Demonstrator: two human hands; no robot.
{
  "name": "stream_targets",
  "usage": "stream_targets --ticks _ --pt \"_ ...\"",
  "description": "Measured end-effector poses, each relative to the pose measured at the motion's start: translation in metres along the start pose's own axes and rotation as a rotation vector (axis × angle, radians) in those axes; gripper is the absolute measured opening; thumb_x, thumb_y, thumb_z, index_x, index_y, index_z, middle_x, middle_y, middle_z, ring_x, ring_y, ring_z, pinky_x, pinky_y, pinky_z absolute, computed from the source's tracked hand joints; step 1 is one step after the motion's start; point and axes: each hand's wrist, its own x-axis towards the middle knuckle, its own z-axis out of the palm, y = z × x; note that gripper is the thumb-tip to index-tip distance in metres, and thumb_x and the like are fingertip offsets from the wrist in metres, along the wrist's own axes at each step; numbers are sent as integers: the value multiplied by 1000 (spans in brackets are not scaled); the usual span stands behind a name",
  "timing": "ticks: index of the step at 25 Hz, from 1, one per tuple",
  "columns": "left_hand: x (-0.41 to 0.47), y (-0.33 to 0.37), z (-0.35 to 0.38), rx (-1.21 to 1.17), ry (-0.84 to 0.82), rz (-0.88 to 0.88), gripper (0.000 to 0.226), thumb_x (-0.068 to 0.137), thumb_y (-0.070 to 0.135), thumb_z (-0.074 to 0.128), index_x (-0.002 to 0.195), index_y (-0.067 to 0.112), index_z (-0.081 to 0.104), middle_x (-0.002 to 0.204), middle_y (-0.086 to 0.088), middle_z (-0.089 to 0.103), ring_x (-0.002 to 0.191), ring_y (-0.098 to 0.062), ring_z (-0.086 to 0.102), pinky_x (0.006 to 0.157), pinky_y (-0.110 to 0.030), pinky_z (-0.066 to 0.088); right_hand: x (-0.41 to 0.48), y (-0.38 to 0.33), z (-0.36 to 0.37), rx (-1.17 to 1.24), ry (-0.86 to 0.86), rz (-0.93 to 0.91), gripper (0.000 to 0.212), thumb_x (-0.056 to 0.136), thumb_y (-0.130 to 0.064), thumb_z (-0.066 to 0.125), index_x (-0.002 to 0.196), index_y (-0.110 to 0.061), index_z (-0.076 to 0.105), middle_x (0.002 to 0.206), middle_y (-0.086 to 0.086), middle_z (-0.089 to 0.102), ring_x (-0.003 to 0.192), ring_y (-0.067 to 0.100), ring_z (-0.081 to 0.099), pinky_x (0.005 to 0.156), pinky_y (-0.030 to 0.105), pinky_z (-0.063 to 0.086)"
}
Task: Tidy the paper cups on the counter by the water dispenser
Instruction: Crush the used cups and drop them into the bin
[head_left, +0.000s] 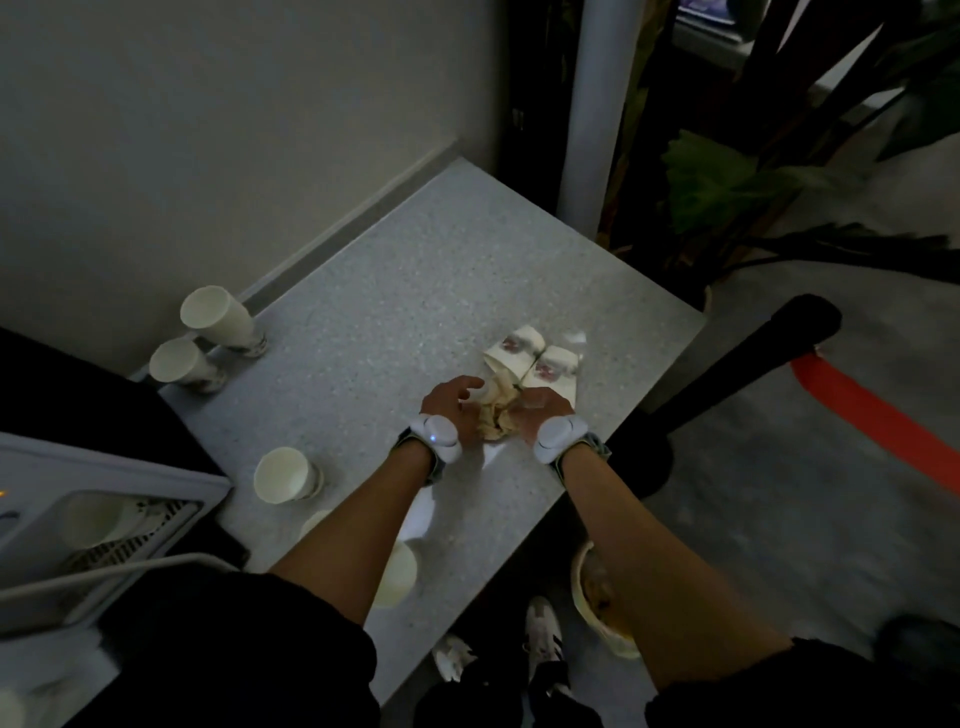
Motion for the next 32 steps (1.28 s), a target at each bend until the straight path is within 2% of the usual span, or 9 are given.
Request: stream_targets --ticks 5,9,14,18,21,24,26,29,32 --pt "9 -7 14 -15 -43 -41 47 88 13 65 134 10 56 136 -11 58 125 -26 56 99 -22 42 9 -2 6 -57 -38 -48 45 90 -15 61 134 -8 53 136 14 55 126 29 54 102 32 46" --pt "9 -9 19 -60 -25 -87 45 87 9 64 131 8 58 133 -14 61 123 -28 58 103 -28 45 12 -6 12 -256 -47 -185 34 96 -17 52 125 -1 60 131 18 59 123 33 54 104 40 44" --pt "6 -2 20 -46 -15 -77 40 87 12 64 128 9 61 130 -13 63 120 -28 60 102 -31 47 11 -3 9 -355 -88 -246 33 98 -18 50 124 1 59 132 20 57 124 34 52 102 37 41" --pt "-2 7 20 -88 30 -75 33 88 10 60 121 11 65 125 -11 66 115 -27 62 101 -36 51 0 1 -2 -276 -64 -241 30 94 -19 56 115 0 65 122 20 64 105 28 59 78 26 40" --pt "-15 23 24 -95 32 -40 30 87 12 63 117 12 69 118 -10 70 109 -25 66 96 -34 54 -16 10 -19 -243 -82 -234 30 95 -19 54 117 -2 66 122 18 64 112 32 59 75 10 37" --pt "-26 39 34 -123 28 -12 30 88 15 64 117 11 68 118 -10 70 108 -27 66 95 -38 55 -28 23 -33 -236 -32 -223 28 94 -26 54 111 -10 69 118 13 67 108 34 61 80 24 42" --pt "-34 48 42 -138 24 -2 30 88 17 65 117 11 68 117 -10 70 107 -27 66 94 -39 55 -35 36 -43 -202 -31 -174 28 93 -28 55 112 -13 68 120 11 67 111 33 61 87 28 46" --pt "-48 63 62 -132 -27 11 29 86 18 67 115 12 69 115 -9 71 103 -26 67 92 -37 56 -49 66 -64 142 -1 39 42 85 -15 68 125 -6 59 128 18 62 119 34 59 102 41 50" --pt "-60 74 86 -130 -79 20 29 85 18 69 113 11 69 114 -10 71 102 -27 68 90 -39 57 -65 94 -76 325 37 83 45 85 -1 67 128 3 55 130 28 58 121 42 55 107 49 44"
